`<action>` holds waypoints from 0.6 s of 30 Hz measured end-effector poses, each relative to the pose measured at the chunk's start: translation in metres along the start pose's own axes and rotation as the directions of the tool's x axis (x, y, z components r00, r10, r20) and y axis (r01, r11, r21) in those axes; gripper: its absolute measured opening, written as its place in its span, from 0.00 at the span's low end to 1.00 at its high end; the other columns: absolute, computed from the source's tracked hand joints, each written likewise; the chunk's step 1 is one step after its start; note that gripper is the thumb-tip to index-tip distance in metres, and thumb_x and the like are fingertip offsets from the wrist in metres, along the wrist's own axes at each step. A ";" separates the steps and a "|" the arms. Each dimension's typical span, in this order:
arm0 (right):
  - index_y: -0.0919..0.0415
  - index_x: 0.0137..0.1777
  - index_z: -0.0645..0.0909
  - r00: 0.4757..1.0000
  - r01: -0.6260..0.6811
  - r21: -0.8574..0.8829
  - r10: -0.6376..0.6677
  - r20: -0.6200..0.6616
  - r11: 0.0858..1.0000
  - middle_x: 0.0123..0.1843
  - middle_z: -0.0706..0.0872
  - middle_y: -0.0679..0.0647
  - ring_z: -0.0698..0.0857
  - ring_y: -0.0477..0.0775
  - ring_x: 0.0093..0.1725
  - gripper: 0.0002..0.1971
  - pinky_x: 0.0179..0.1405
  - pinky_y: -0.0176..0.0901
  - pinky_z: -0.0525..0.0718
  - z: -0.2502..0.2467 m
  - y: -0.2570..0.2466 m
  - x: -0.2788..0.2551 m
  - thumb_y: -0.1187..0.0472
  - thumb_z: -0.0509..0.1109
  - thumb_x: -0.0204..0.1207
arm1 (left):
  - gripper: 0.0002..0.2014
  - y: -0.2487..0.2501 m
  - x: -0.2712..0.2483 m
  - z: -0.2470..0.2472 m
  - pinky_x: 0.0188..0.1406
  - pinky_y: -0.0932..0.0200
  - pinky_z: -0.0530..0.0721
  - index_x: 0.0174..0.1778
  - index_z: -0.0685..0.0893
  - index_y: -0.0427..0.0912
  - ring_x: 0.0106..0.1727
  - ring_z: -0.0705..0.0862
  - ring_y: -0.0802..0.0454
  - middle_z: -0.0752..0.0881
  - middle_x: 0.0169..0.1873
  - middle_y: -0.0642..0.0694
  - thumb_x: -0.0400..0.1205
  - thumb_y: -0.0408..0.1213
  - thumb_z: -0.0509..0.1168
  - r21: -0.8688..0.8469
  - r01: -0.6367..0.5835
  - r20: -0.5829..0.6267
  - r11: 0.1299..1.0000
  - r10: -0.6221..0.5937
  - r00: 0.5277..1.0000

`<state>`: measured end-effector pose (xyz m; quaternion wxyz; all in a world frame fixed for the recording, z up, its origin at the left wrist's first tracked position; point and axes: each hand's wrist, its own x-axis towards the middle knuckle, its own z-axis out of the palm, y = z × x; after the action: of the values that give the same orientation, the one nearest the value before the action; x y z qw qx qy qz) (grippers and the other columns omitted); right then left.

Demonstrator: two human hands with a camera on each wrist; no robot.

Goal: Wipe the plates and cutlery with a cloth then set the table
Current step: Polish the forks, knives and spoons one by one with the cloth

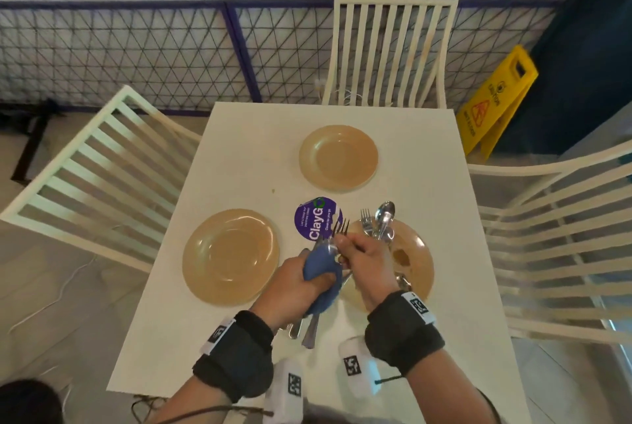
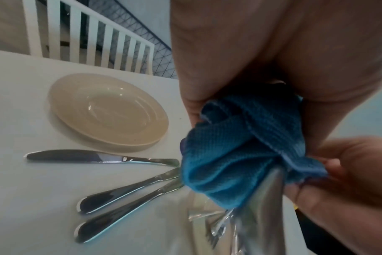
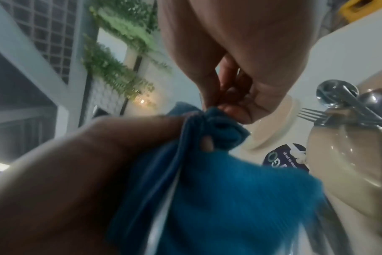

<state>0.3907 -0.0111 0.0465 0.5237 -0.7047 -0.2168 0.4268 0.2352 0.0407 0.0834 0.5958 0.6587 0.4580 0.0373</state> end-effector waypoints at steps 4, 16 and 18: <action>0.59 0.45 0.92 0.986 -0.080 0.152 0.101 -0.134 0.985 0.35 0.85 0.54 0.79 0.49 0.34 0.08 0.41 0.46 0.82 0.003 0.005 0.027 0.57 0.74 0.81 | 0.05 -0.032 -0.012 -0.021 0.41 0.59 0.86 0.50 0.86 0.48 0.38 0.88 0.60 0.90 0.37 0.54 0.82 0.42 0.73 0.053 0.043 0.114 0.998 -0.049 0.992; 0.69 0.47 0.87 0.953 -0.220 0.273 0.266 -0.144 0.936 0.35 0.86 0.56 0.81 0.47 0.29 0.10 0.33 0.37 0.87 0.067 0.031 0.039 0.64 0.69 0.85 | 0.15 -0.090 -0.015 -0.095 0.59 0.61 0.84 0.63 0.85 0.53 0.56 0.88 0.63 0.91 0.54 0.57 0.80 0.42 0.74 0.159 0.097 0.125 0.983 -0.117 0.985; 0.66 0.46 0.88 0.941 -0.262 0.202 0.297 -0.165 0.944 0.33 0.86 0.55 0.82 0.46 0.27 0.09 0.34 0.39 0.88 0.075 0.045 0.042 0.63 0.69 0.85 | 0.19 -0.102 -0.019 -0.114 0.62 0.58 0.83 0.66 0.83 0.55 0.59 0.86 0.62 0.89 0.58 0.59 0.80 0.45 0.75 0.199 0.122 0.100 0.972 -0.144 0.984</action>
<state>0.3449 0.0456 -0.0169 0.5367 -0.7170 -0.0236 0.4442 0.0994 0.1005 0.0418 0.5557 0.6820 0.4678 -0.0850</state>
